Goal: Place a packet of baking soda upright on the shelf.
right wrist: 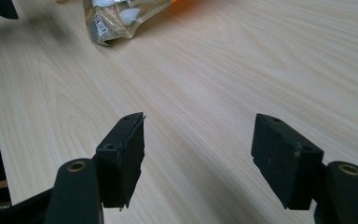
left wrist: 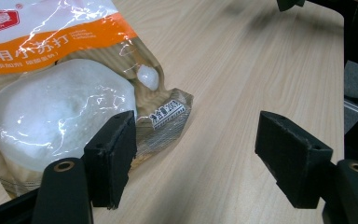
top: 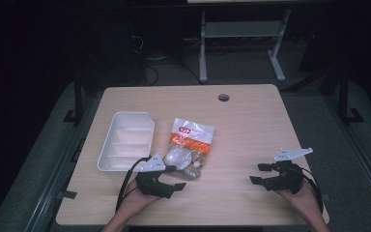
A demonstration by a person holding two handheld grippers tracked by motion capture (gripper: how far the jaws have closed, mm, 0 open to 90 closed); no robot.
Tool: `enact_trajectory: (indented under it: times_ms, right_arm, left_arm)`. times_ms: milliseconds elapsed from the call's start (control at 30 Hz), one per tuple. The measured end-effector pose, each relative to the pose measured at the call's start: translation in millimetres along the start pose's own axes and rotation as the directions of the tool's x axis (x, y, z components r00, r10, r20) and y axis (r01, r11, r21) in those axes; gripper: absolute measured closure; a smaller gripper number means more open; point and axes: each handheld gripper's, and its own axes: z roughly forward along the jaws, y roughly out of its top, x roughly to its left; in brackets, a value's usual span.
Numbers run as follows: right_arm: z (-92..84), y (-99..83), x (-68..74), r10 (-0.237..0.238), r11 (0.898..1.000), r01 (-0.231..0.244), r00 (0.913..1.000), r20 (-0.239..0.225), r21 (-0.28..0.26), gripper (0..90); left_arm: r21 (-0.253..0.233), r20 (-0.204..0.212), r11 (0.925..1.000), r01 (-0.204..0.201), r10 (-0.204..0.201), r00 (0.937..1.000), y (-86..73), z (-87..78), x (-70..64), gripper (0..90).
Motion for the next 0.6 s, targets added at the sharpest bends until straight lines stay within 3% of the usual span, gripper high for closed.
enact_trajectory:
  times_ms: [300,600]
  right_arm:
    - [2.7,1.1,1.6,-0.005,1.0,0.005,1.0,-0.003,0.003,33.7]
    - [5.1,3.8,3.9,-0.005,1.0,0.005,1.0,0.001,0.002,32.4]
  left_arm:
    - [-0.008,-0.023,1.0,-0.002,0.002,0.9997,1.8,-0.7,0.3,38.0]
    - [-0.023,-0.085,0.9972,0.071,-0.073,0.9937,4.9,-1.6,12.1,52.5]
